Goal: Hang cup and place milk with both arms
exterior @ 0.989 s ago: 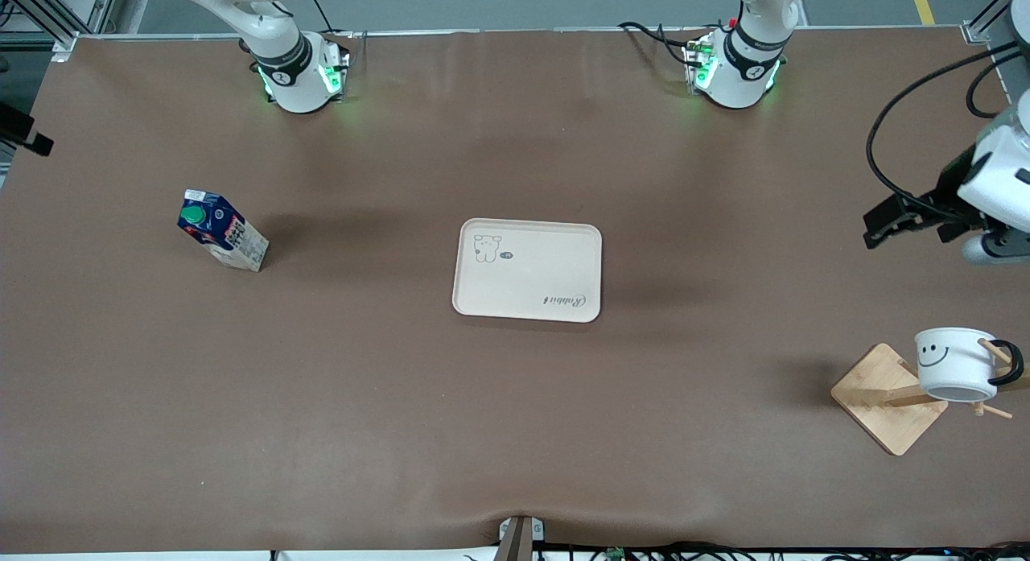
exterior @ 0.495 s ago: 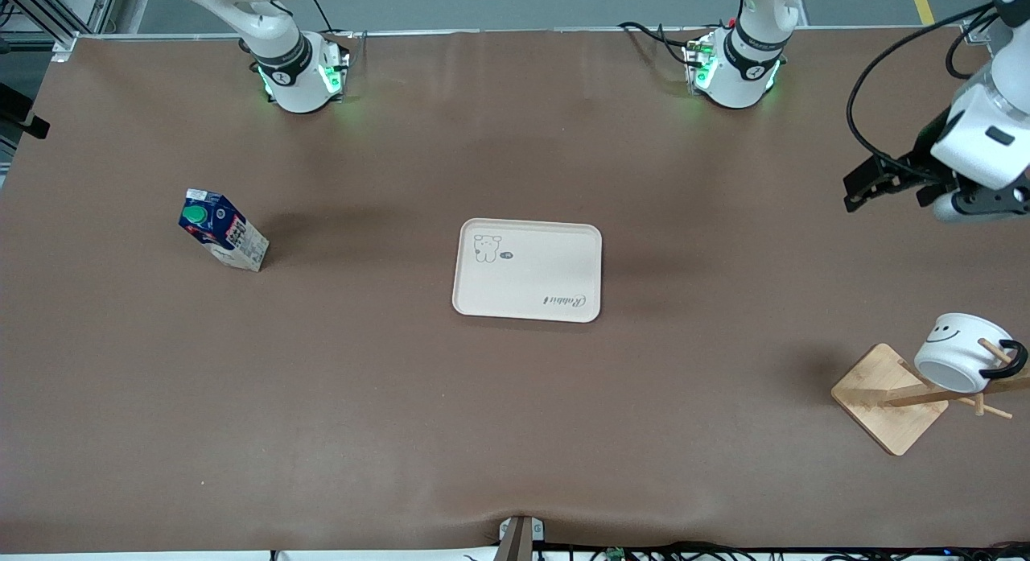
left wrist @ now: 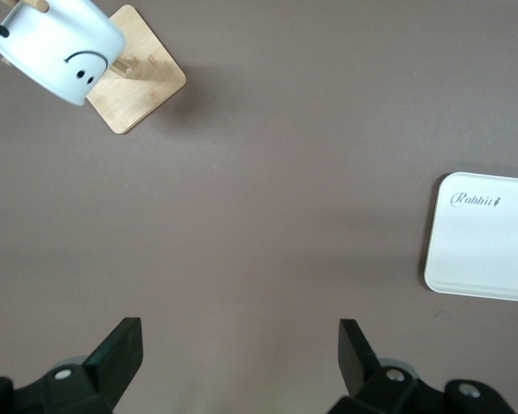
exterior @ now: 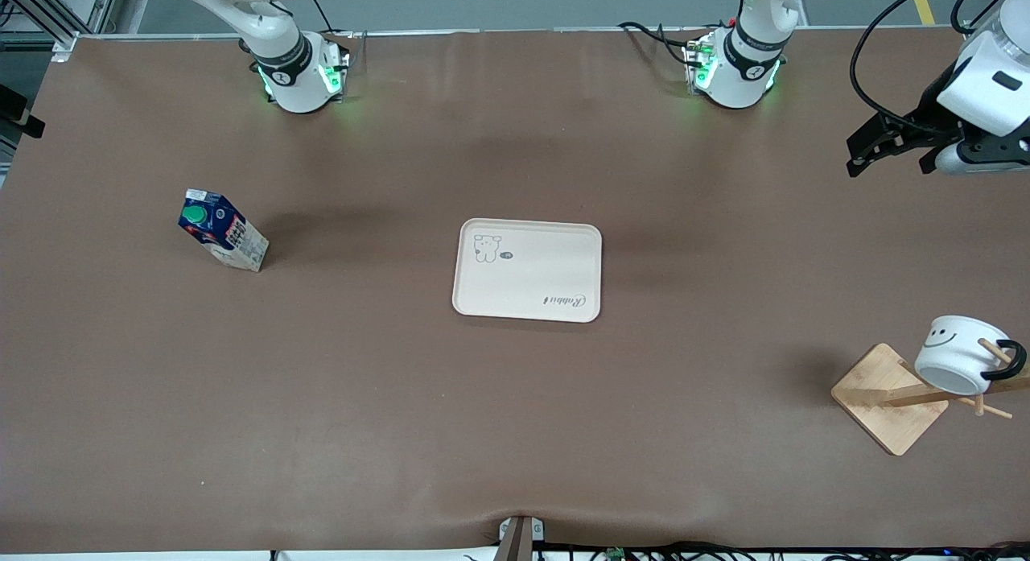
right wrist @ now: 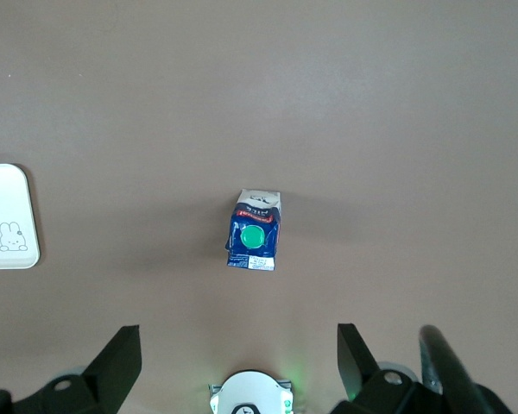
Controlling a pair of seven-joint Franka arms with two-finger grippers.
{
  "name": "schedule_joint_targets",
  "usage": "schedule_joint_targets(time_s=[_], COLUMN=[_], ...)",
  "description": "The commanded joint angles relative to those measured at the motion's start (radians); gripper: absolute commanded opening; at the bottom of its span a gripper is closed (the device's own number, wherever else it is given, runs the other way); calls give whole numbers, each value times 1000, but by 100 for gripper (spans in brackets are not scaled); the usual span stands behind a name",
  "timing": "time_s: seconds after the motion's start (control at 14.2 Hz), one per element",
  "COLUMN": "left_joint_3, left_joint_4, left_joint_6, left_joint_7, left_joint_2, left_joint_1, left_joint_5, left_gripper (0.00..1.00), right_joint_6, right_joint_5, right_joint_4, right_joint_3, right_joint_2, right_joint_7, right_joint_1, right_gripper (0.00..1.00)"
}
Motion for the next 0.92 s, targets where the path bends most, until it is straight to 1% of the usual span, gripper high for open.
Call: schedule_joint_targets(time_s=[0.0, 0.49, 0.85], left_joint_3=[11, 16, 14], left_joint_4=[22, 82, 83], left_joint_6=[-28, -71, -83], left_joint_7=[34, 32, 23], left_joint_2=[0, 30, 30], left_joint_1=[-1, 4, 2], left_joint_5=[-3, 6, 16], left_gripper=[100, 100, 100], right_joint_6=[3, 3, 13], right_joint_5=[-9, -9, -10], right_joint_4=[-21, -21, -21], right_joint_3=[12, 12, 12], right_joint_2=[-16, -16, -16], right_joint_7=[-15, -15, -16], right_joint_1=[-5, -5, -5], right_gripper=[100, 100, 100])
